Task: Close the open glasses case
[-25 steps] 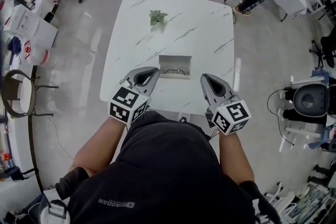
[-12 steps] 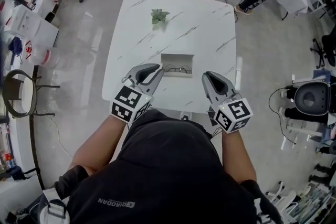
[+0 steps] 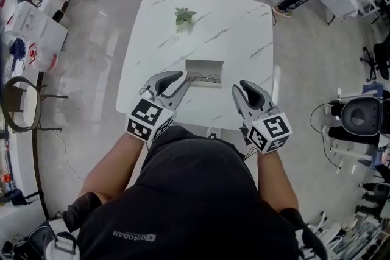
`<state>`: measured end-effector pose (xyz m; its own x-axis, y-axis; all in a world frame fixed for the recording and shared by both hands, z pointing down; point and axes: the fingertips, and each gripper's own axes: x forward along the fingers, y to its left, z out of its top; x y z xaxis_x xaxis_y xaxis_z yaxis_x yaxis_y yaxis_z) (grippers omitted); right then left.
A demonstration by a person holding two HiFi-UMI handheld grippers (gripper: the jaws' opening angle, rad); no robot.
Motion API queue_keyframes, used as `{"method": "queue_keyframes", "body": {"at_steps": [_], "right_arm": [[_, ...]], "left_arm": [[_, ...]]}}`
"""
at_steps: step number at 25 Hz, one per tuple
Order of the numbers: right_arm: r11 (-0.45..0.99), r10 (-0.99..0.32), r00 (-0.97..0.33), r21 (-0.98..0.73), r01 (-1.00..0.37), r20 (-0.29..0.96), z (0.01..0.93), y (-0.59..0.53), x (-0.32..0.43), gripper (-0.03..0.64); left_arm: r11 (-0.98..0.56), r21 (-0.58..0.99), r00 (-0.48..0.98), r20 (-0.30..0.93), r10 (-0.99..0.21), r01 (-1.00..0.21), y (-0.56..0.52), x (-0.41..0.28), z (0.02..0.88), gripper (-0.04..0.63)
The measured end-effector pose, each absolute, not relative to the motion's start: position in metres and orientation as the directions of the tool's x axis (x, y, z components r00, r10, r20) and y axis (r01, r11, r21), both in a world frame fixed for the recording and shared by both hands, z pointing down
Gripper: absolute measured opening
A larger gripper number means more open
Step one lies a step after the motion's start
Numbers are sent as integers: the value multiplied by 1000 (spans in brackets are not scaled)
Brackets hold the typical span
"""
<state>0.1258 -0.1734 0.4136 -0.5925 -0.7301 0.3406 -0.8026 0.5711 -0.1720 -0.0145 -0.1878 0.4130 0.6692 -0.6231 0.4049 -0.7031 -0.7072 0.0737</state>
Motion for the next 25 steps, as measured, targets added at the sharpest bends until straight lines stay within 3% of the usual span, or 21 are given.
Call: {"method": "queue_keyframes", "body": {"at_steps": [12, 25], "right_arm": [[578, -741, -590, -141, -804, 321, 411, -179, 132, 87], [587, -733, -573, -85, -805, 366, 430, -195, 132, 87]], "left_arm": [[-679, 65, 639, 412, -649, -731, -188, -24, 422, 110], [-680, 38, 594, 524, -610, -732, -192, -30, 481, 107]]}}
